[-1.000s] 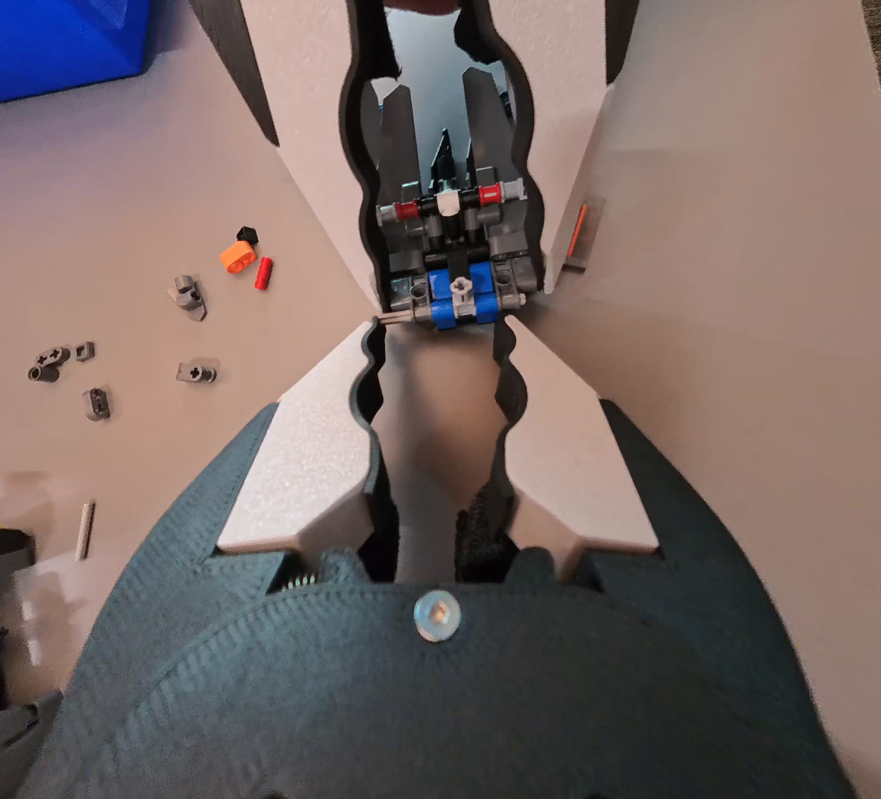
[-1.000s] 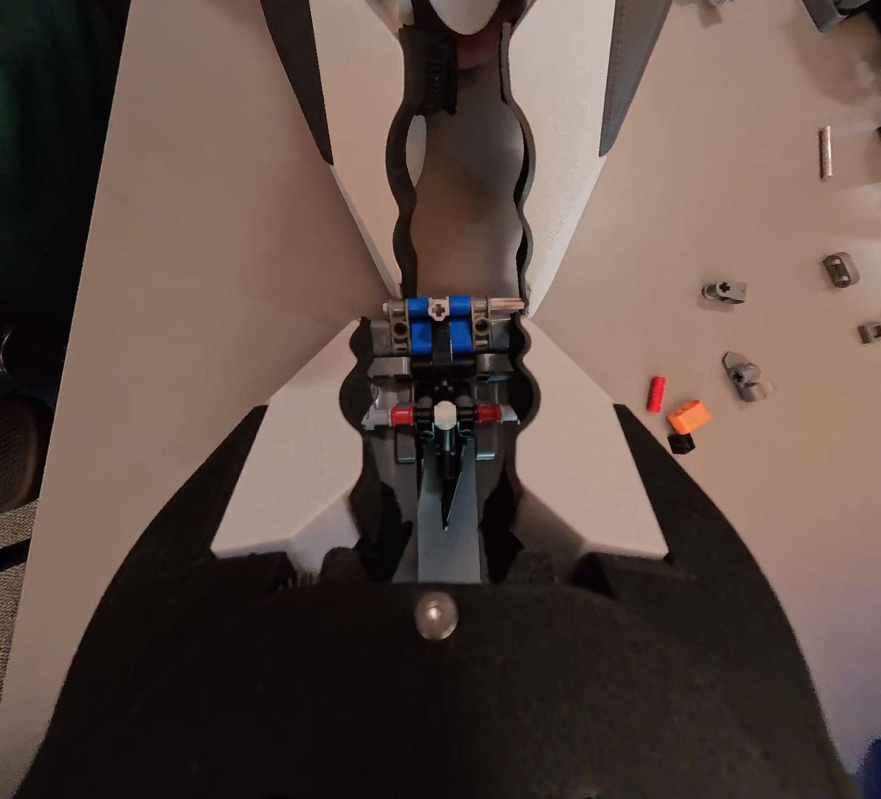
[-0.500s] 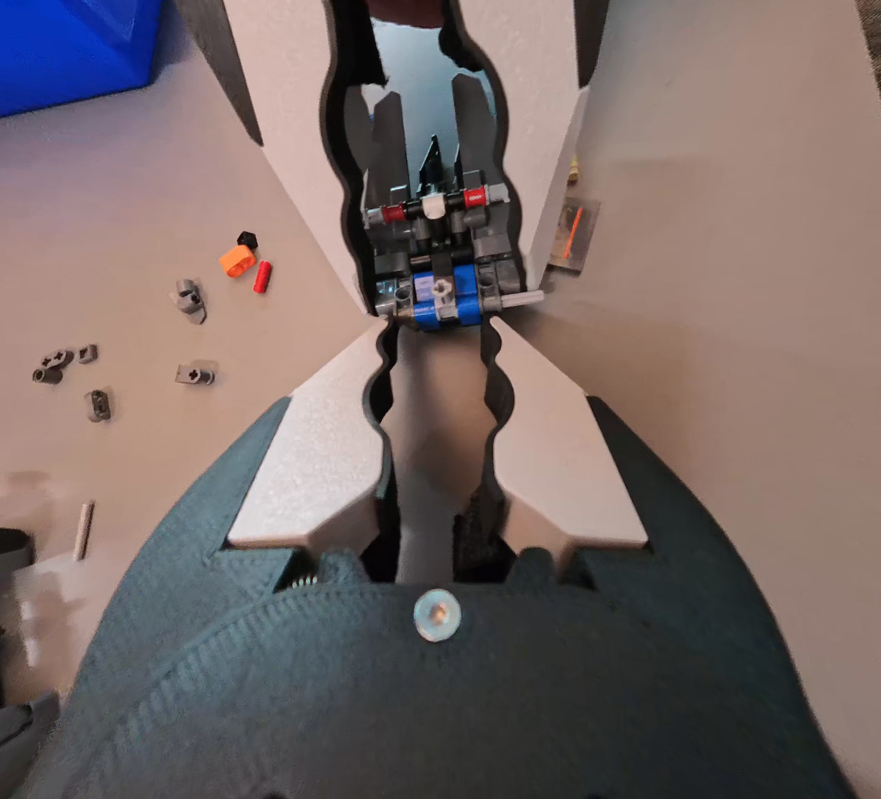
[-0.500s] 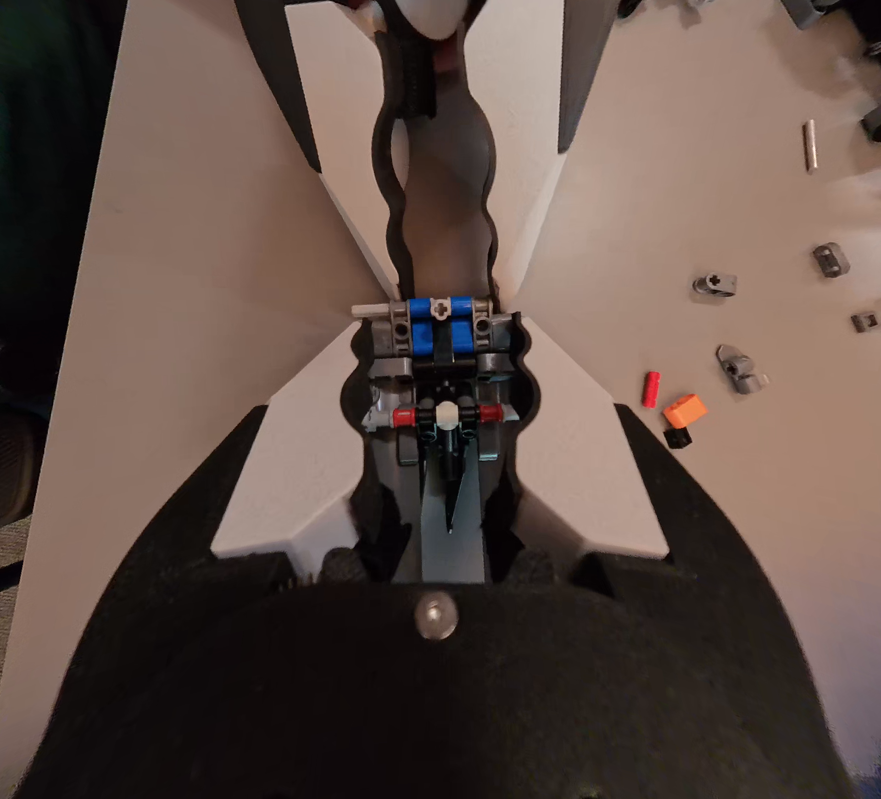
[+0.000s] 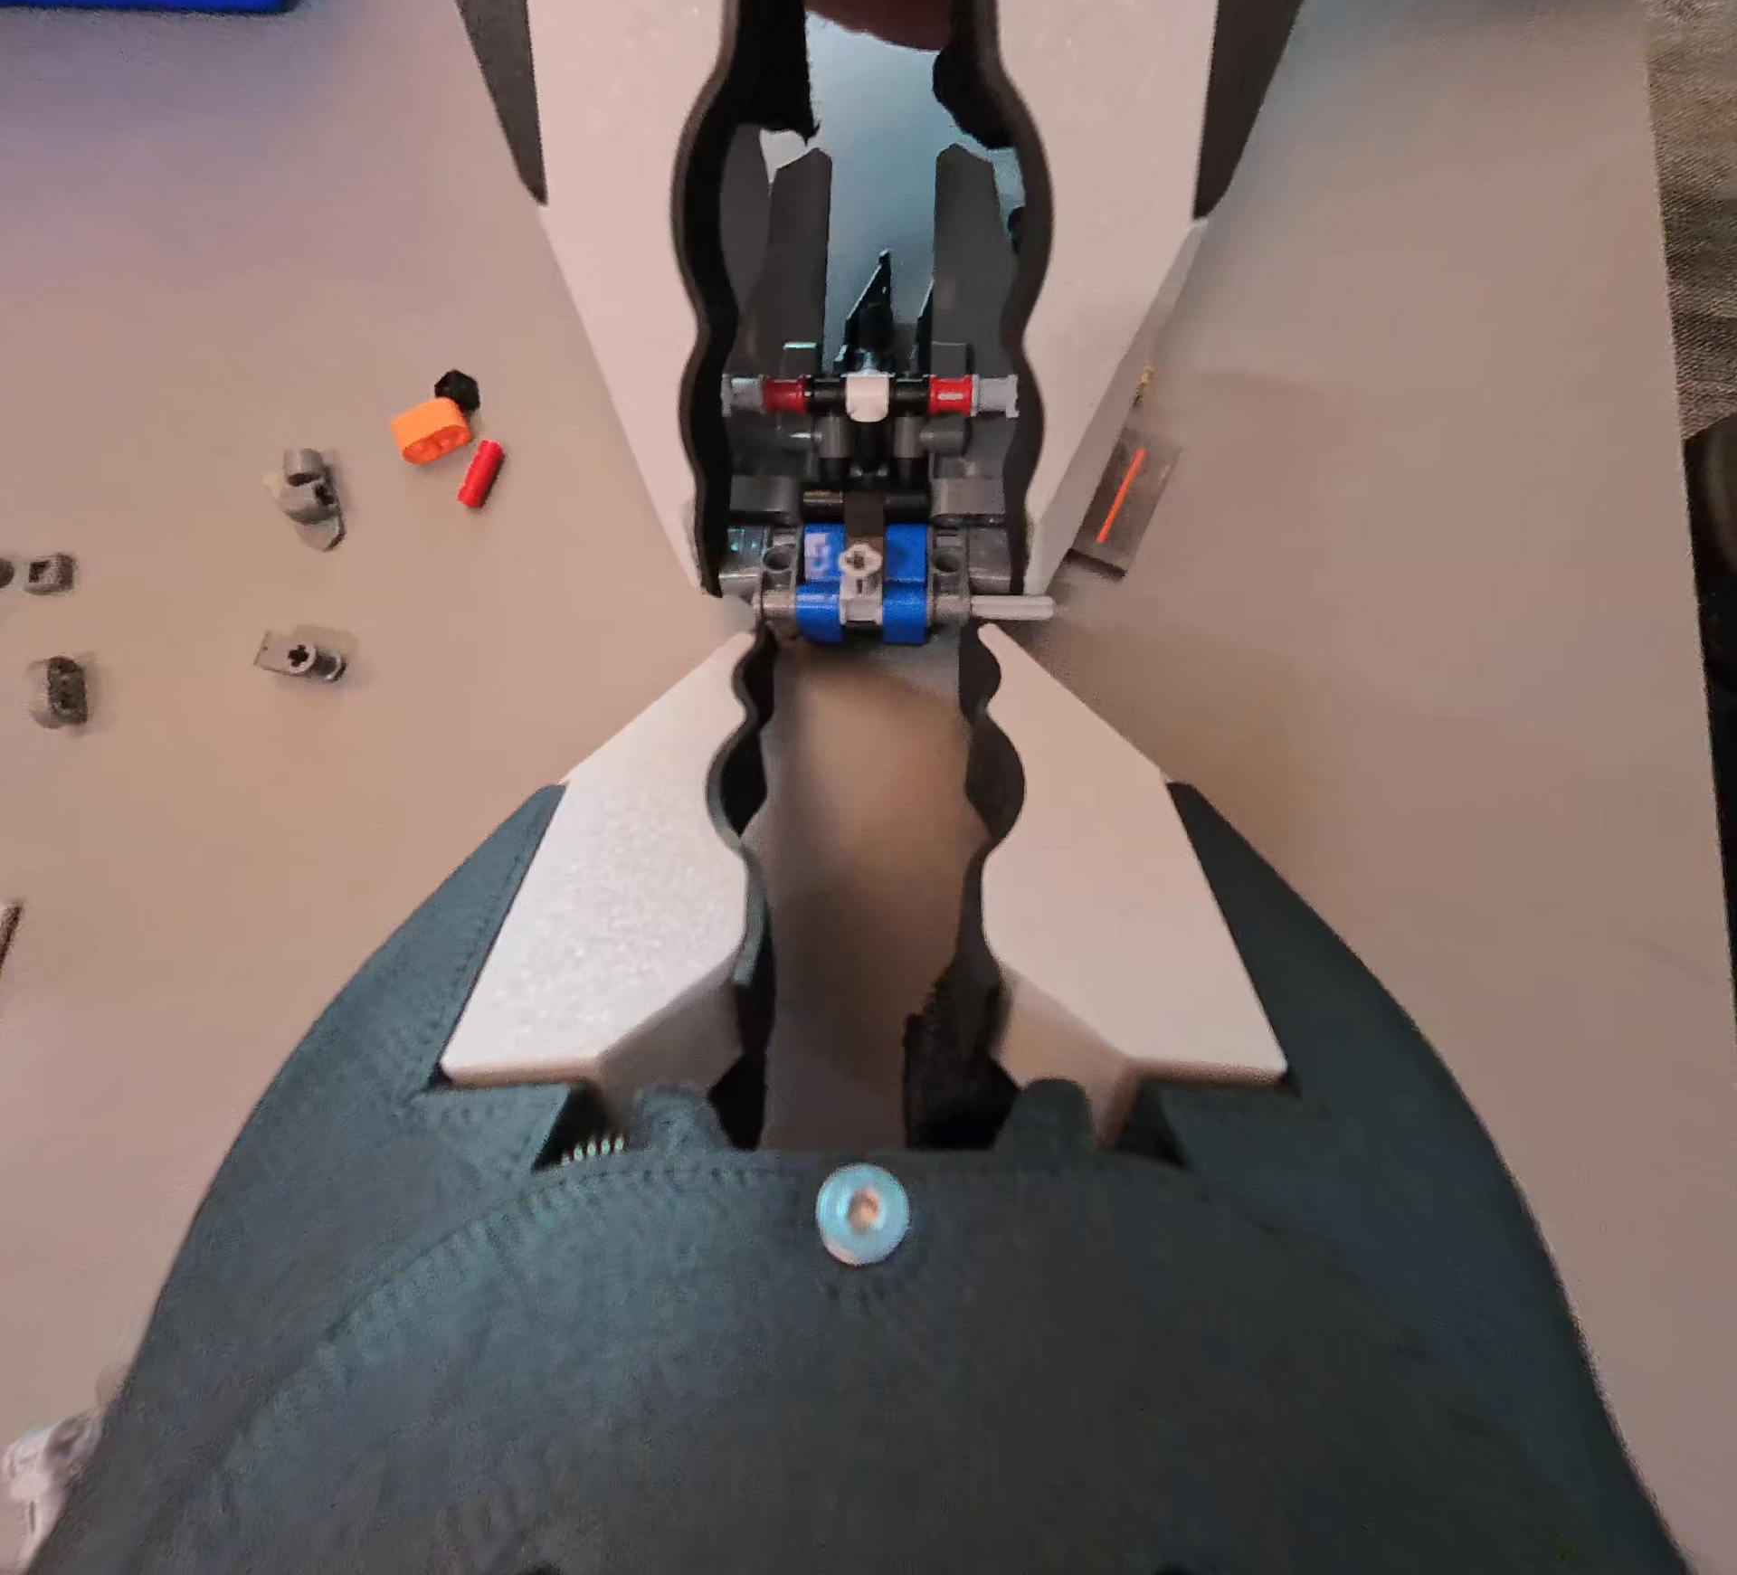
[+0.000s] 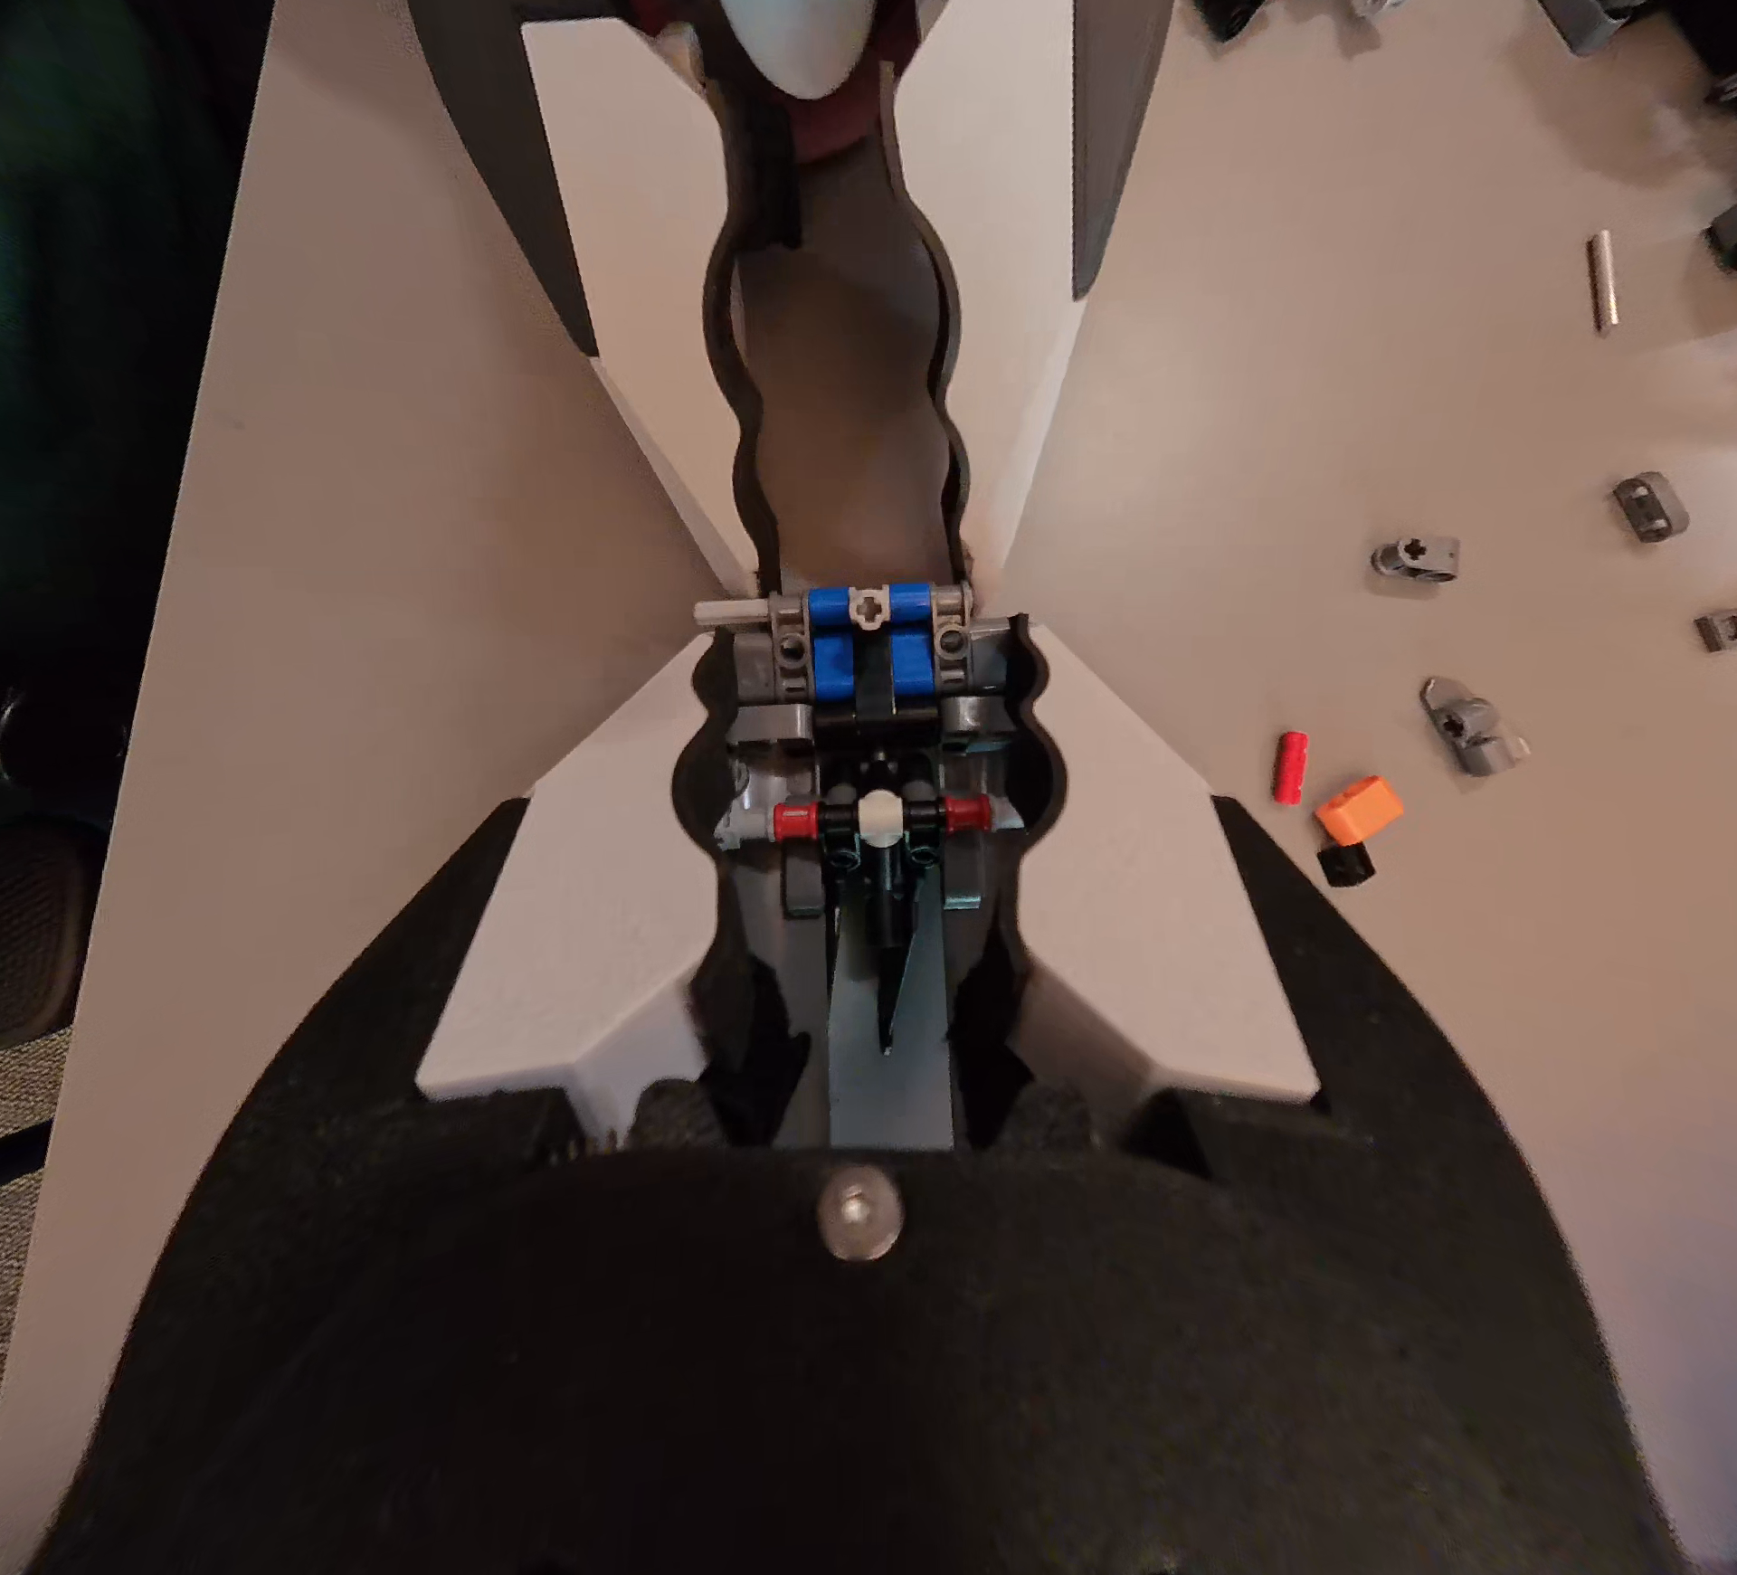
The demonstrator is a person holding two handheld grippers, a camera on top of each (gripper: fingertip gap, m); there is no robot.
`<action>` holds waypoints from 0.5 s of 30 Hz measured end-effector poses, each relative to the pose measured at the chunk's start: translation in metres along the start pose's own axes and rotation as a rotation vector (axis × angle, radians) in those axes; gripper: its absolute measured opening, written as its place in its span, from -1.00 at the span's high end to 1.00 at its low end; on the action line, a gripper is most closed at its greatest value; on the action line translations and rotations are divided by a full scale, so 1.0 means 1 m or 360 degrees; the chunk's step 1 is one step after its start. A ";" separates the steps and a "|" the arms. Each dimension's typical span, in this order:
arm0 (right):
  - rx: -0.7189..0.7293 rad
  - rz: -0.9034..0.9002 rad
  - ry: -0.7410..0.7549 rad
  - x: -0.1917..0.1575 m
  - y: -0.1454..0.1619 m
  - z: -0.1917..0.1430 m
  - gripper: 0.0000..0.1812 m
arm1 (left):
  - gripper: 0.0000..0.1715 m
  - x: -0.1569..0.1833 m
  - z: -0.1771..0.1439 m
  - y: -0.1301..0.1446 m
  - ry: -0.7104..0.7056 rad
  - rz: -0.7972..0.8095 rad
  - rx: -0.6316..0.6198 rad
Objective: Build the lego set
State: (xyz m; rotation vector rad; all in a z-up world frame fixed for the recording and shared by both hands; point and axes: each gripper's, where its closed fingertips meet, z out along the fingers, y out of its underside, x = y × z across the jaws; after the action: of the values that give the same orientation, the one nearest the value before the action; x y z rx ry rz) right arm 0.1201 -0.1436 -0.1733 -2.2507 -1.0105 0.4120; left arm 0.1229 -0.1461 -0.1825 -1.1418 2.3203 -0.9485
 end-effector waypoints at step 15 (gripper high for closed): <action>0.0009 0.0001 -0.0012 -0.001 0.000 0.000 0.38 | 0.23 0.002 -0.003 -0.009 -0.0023 -0.0025 0.0101</action>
State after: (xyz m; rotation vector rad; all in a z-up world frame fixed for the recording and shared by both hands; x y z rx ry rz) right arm 0.1198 -0.1441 -0.1735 -2.2462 -1.0110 0.4233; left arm 0.1247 -0.1510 -0.1738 -1.1395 2.2561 -1.0091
